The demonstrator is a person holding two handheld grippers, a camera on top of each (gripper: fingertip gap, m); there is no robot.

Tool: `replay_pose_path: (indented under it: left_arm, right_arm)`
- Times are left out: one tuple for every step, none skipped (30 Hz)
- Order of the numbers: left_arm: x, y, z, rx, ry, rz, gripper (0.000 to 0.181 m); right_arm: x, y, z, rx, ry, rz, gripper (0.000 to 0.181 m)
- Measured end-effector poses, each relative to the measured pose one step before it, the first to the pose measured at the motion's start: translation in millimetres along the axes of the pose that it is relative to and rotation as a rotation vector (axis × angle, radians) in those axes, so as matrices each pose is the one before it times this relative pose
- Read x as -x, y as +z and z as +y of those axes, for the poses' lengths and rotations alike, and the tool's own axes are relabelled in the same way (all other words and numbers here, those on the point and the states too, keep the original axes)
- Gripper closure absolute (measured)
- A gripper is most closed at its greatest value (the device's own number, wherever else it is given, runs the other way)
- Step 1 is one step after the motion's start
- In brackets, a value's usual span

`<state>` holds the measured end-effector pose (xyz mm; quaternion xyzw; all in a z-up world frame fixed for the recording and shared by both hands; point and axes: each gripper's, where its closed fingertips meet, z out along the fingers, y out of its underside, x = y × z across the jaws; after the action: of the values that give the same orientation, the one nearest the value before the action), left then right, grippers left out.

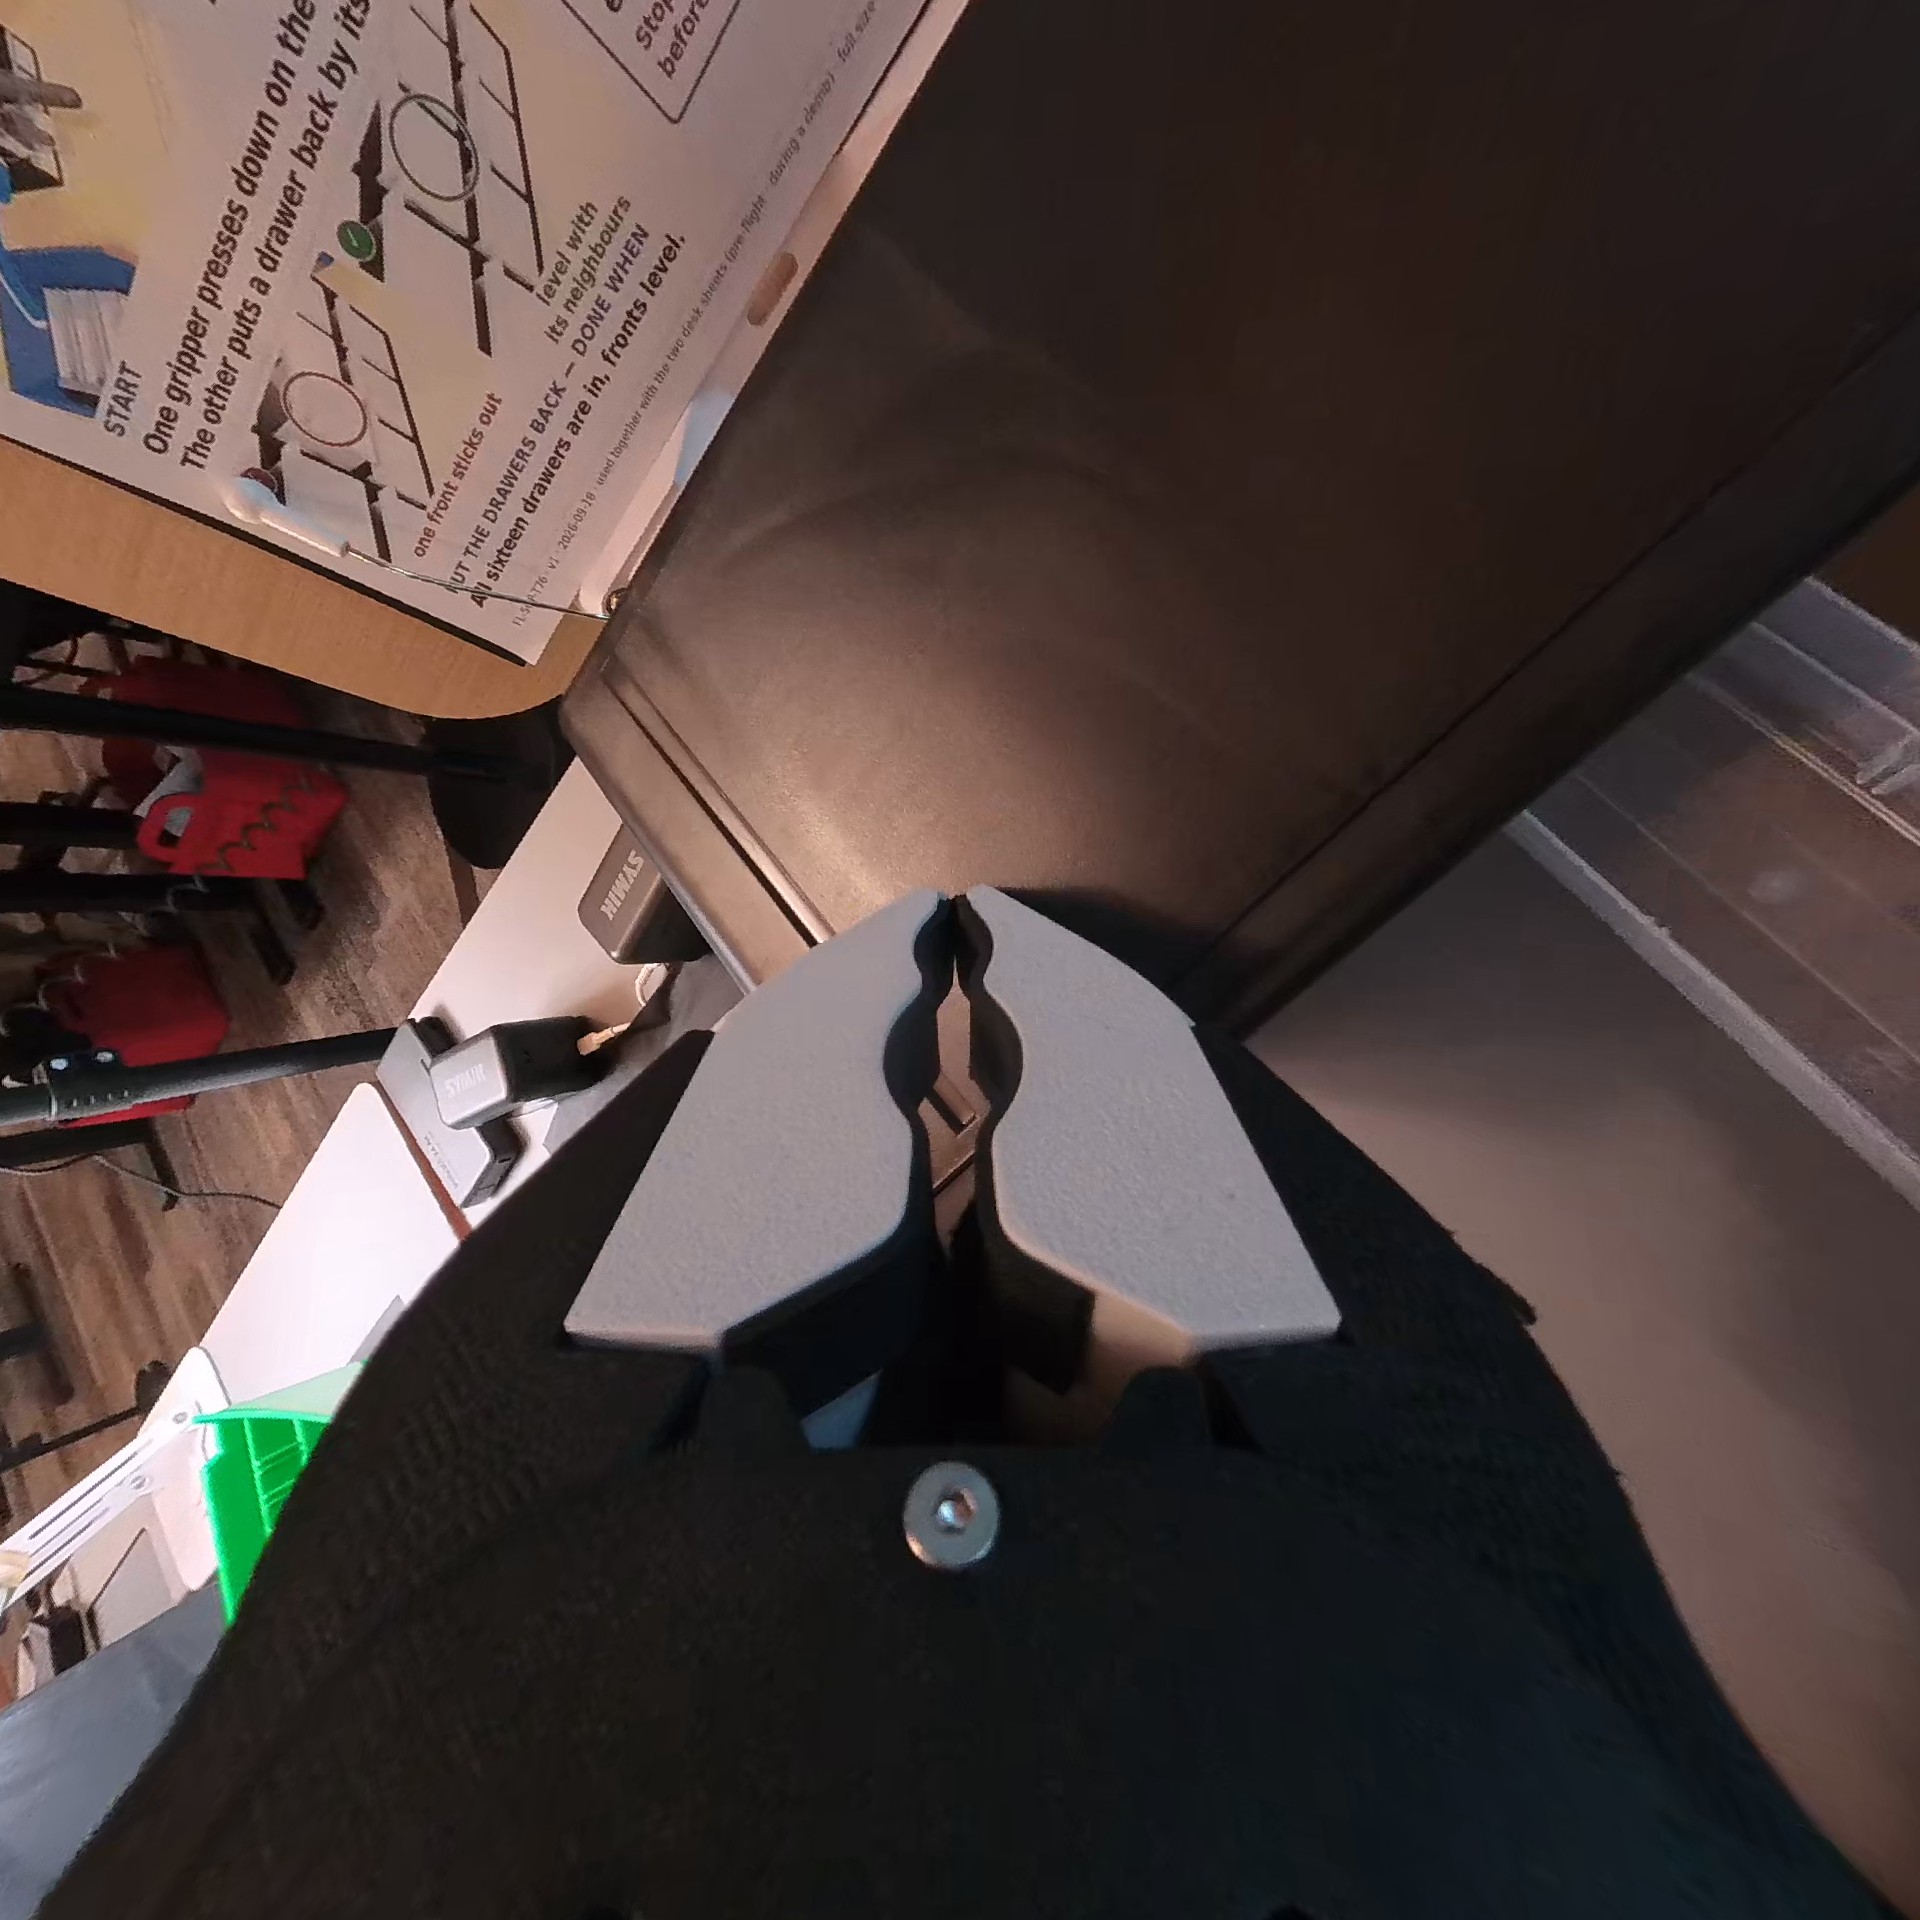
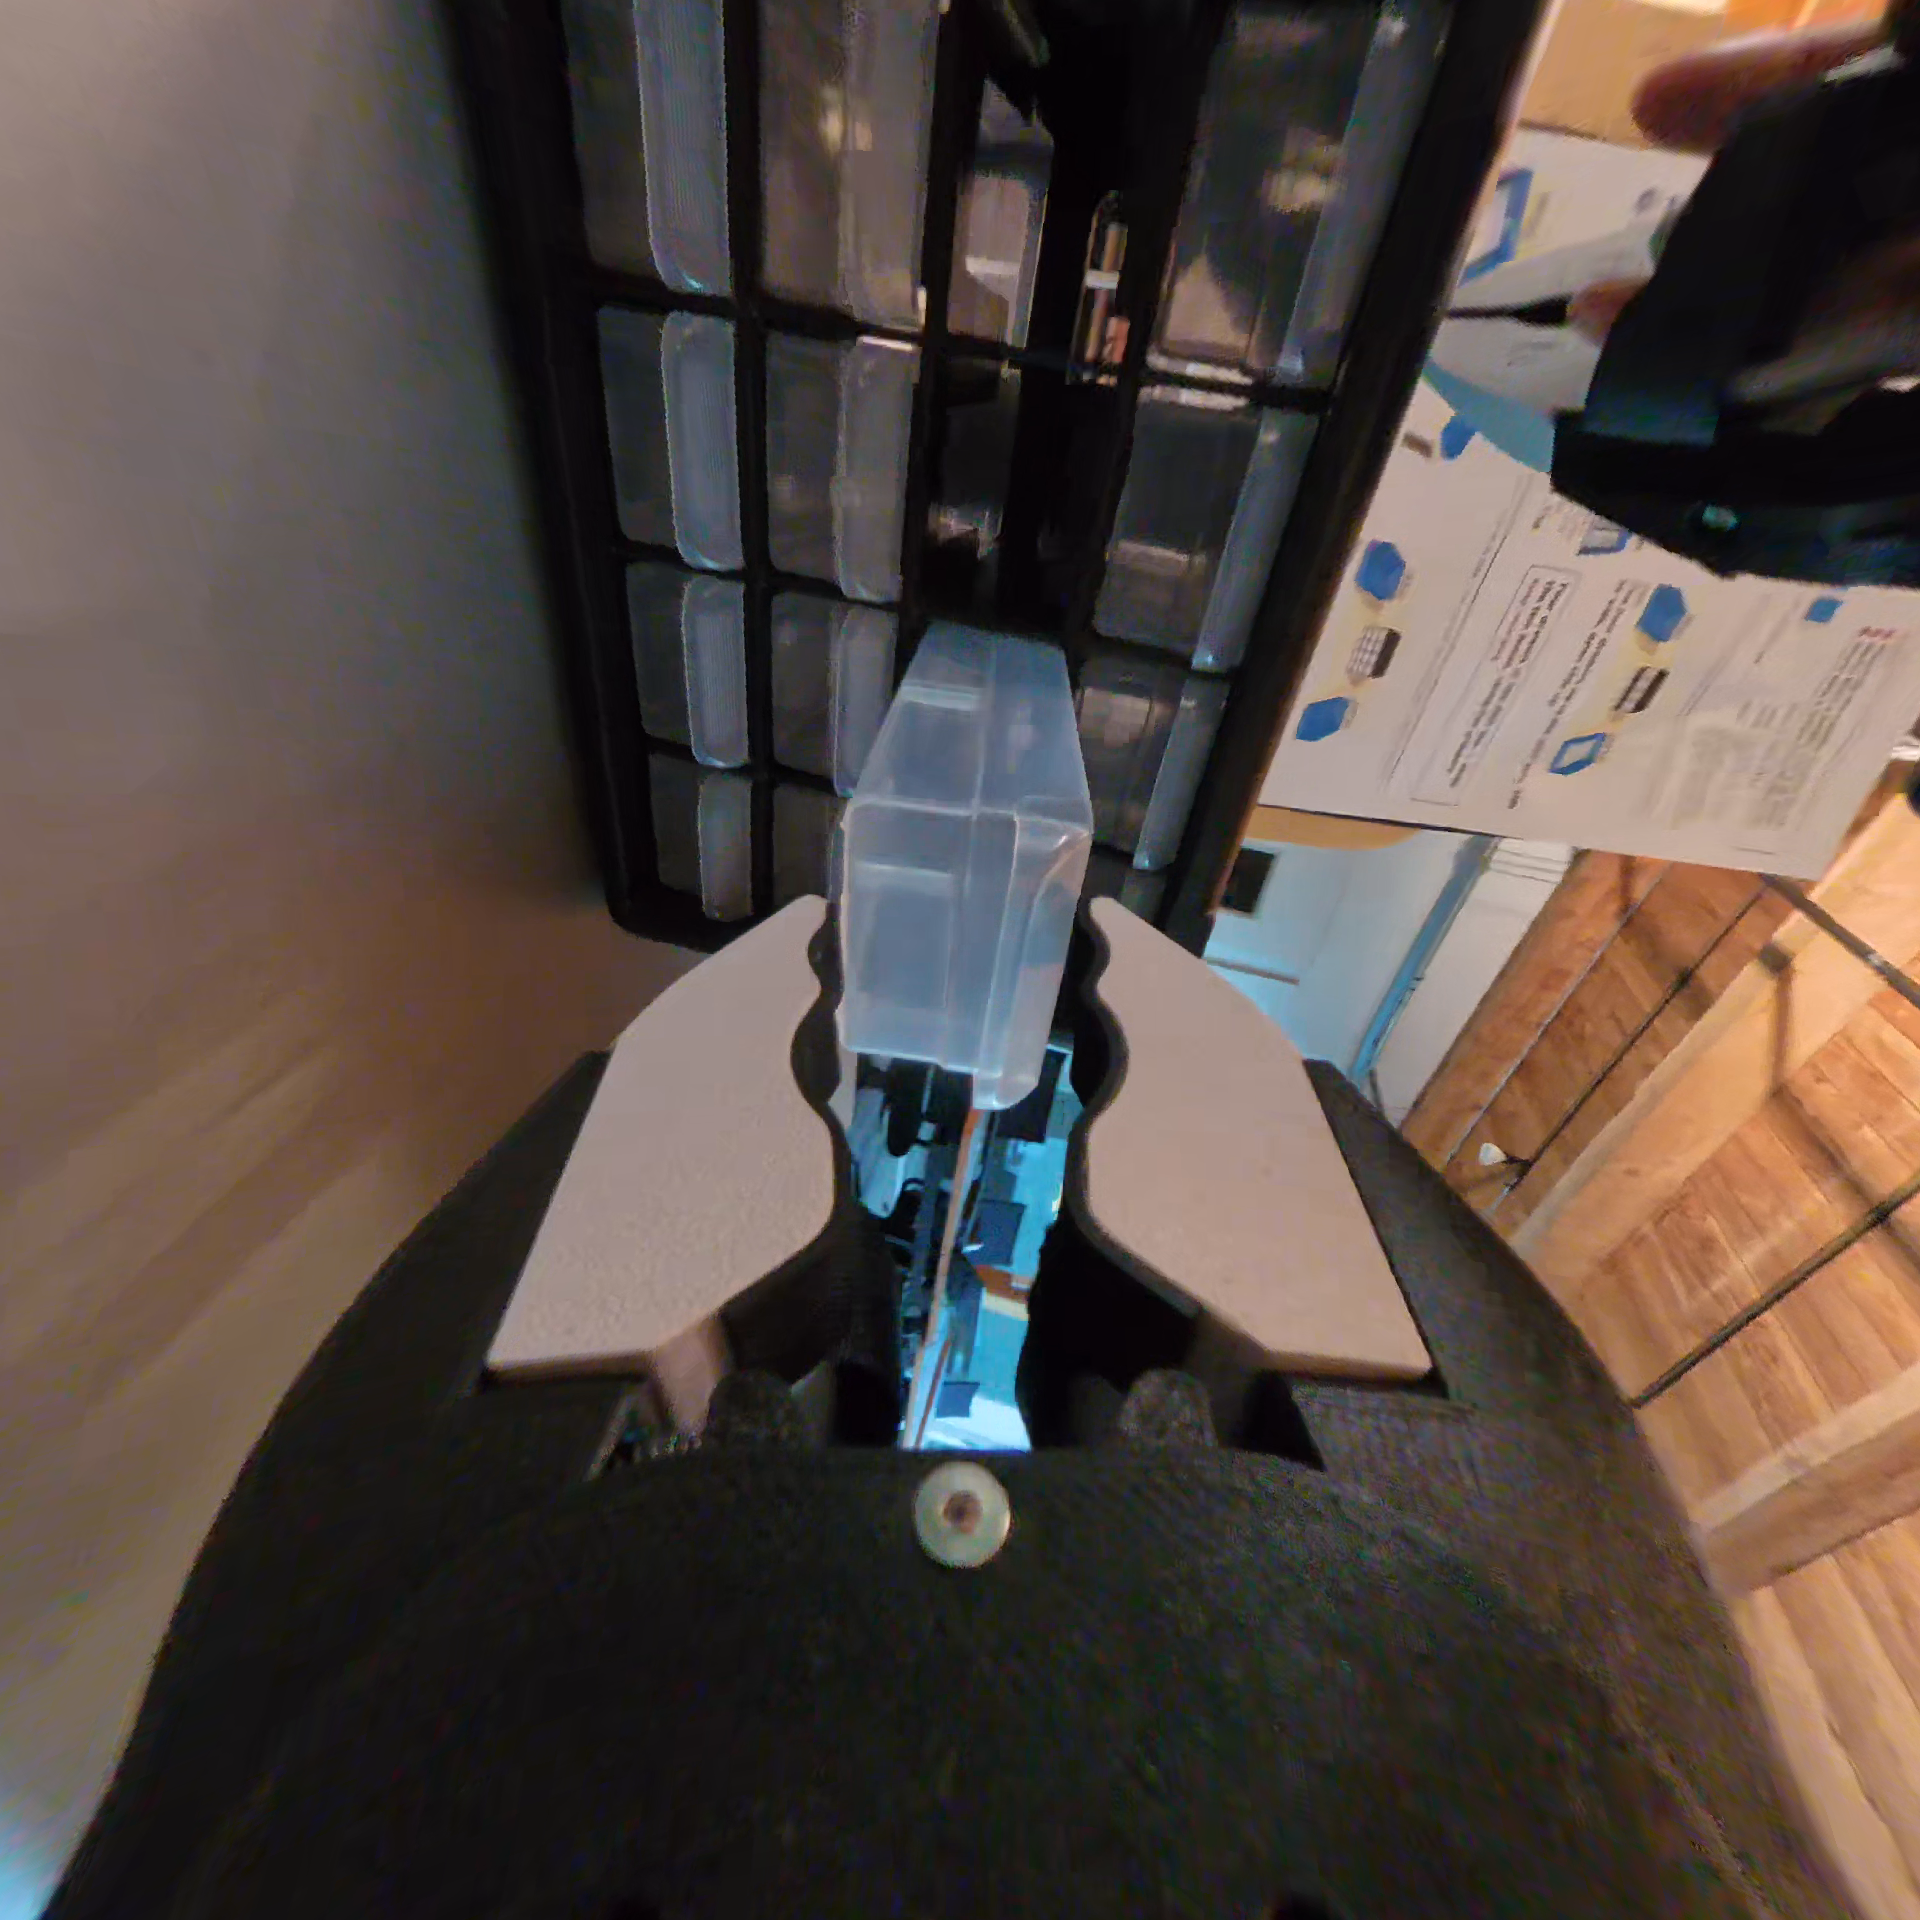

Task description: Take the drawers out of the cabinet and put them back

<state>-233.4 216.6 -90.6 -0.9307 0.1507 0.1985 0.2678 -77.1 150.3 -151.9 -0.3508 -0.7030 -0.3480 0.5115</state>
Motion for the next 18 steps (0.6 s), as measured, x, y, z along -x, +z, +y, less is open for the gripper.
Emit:
replay_pose_path:
  left_arm:
    - [0.0, -0.02, 0.03, 0.0001, 0.0019, -0.0025, 0.181]
    - [-0.04, 0.0, 0.0, 0.0006, 0.0022, -0.0019, 0.181]
    - [0.01, -0.05, 0.0, 0.0005, 0.0006, -0.0021, 0.181]
    - [0.09, 0.14, -0.05, 0.0002, 0.0011, -0.002, 0.181]
    - [-0.03, -0.04, -0.09, 0.0005, 0.0001, -0.0009, 0.181]
    - [0.03, 0.05, 0.01, 0.0007, 0.0009, -0.0006, 0.181]
    - [0.01, 0.1, -0.06, 0.0008, 0.0004, -0.0006, 0.181]
    - [0.06, -0.03, -0.02, 0.0008, 0.0001, -0.001, 0.181]
    - [-0.1, 0.0, 0.01, 0.0013, 0.0015, -0.0017, 0.181]
    - [-0.01, -0.05, 0.01, 0.0015, 0.0037, -0.0018, 0.181]
    - [-0.02, -0.08, 0.03, 0.0011, 0.0032, -0.0022, 0.181]
    - [0.01, 0.05, -0.02, 0.0001, 0.0007, -0.0025, 0.181]
    - [0.02, 0.08, -0.06, -0.0002, 0.0004, -0.0026, 0.181]
    - [-0.01, -0.07, 0.07, -0.0002, 0.0007, -0.0032, 0.181]
    - [0.11, -0.01, -0.02, -0.0002, 0.0015, -0.0035, 0.181]
    - [0.05, -0.03, 0.0, 0.0, 0.0023, -0.0026, 0.181]
    - [-0.06, 0.05, -0.08, 0.0003, 0.0011, -0.0005, 0.181]
    - [0.03, -0.1, 0.0, -0.0006, -0.0004, 0.0015, 0.181]
  right_arm:
    - [2.75, 1.61, -2.32, -0.0082, -0.0028, 0.0195, 0.14]
    - [2.46, 2.22, -3.3, -0.0173, 0.0017, 0.0157, 0.14]
    - [2.19, 3.28, -2.04, -0.0129, 0.0054, 0.0151, 0.14]
    - [1.69, 4.22, -1.17, -0.0085, -0.0023, 0.0173, 0.14]
    - [2.05, 4.57, -1.08, -0.0113, -0.0076, 0.0146, 0.14]
    - [2.04, 4.7, -0.88, -0.0115, -0.0062, 0.0128, 0.14]
    - [1.32, 4.35, -0.04, -0.007, -0.0031, 0.0135, 0.139]
    - [1.5, 4.27, 0.96, -0.0036, -0.0051, 0.0063, 0.139]
    - [0.33, 4.52, 2.63, 0.0039, 0.0003, 0.0105, 0.139]
    - [-0.65, 5.39, 3.84, 0.0063, 0.0, 0.012, 0.139]
    - [-0.53, 6.71, 4.51, 0.0047, -0.0017, 0.0122, 0.139]
    - [-0.56, 7.44, 4.16, -0.0002, 0.002, 0.0129, 0.139]
    - [-0.64, 7.24, 2.17, -0.0126, 0.0088, 0.0134, 0.139]
    - [-0.56, 6.07, -0.53, -0.0293, 0.0147, 0.0092, 0.139]
    - [-0.52, 4.63, -0.57, -0.0239, 0.0115, 0.0076, 0.139]
    - [-0.12, 2.94, 0.11, -0.013, 0.0111, 0.0035, 0.139]
    - [1.45, 0.6, -0.72, -0.0135, 0.0176, -0.0115, 0.135]
    - [3.43, -1.54, -1.65, -0.019, 0.0339, -0.0299, 0.128]
